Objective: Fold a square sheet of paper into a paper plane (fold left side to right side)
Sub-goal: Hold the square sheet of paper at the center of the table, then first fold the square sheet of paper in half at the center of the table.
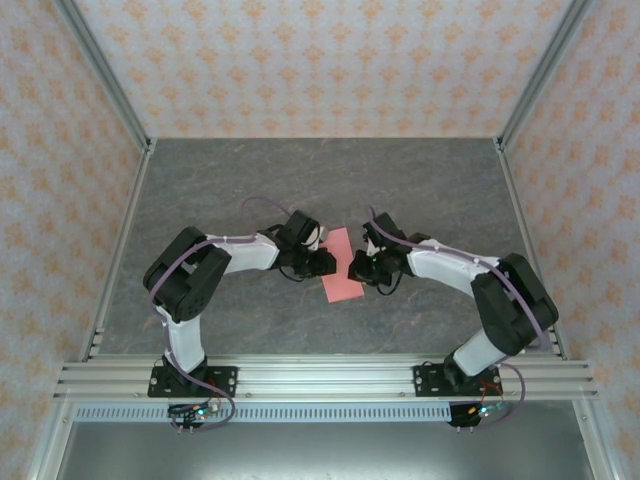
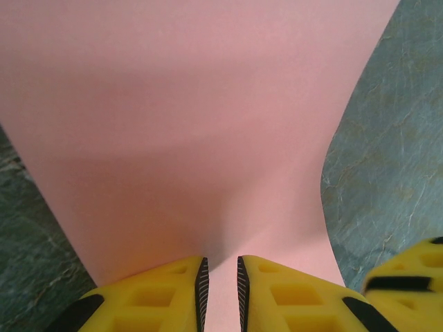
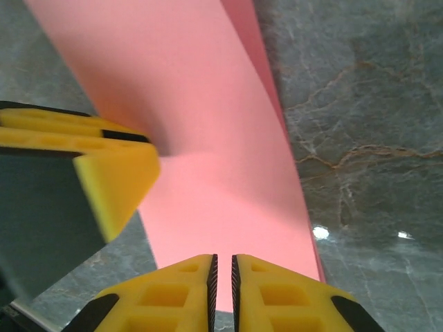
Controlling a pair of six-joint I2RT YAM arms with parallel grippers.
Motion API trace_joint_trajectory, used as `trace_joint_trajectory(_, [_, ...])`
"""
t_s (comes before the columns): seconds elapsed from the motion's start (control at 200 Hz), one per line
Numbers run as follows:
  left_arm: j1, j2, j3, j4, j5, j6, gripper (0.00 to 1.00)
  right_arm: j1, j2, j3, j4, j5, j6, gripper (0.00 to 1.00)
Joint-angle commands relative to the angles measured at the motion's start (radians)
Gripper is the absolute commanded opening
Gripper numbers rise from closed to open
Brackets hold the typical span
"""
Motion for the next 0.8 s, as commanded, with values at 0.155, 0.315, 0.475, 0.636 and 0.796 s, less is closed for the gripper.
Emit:
trace_joint_trajectory(0.155, [-0.011, 0.007, 0.047, -0.084, -0.037, 0.022, 0.22, 0.007, 0.091, 0.040, -0.100, 0.045, -0.025, 0.16])
trace_joint_trajectory(0.315, [-0.001, 0.008, 0.095, -0.131, -0.053, 0.043, 0.22, 0.007, 0.109, 0.033, -0.173, 0.103, -0.045, 0.16])
trace_joint_trajectory(0.475, [0.007, 0.023, 0.131, -0.144, -0.054, 0.045, 0.22, 0.007, 0.134, 0.033, -0.198, 0.141, -0.054, 0.16])
trace_joint_trajectory(0.636, [0.013, 0.064, 0.164, -0.169, -0.082, 0.055, 0.22, 0.008, 0.149, 0.033, -0.191, 0.147, -0.055, 0.16])
trace_joint_trajectory(0.796, [0.031, 0.096, 0.176, -0.180, -0.094, 0.064, 0.22, 0.007, 0.154, 0.032, -0.190, 0.151, -0.053, 0.16])
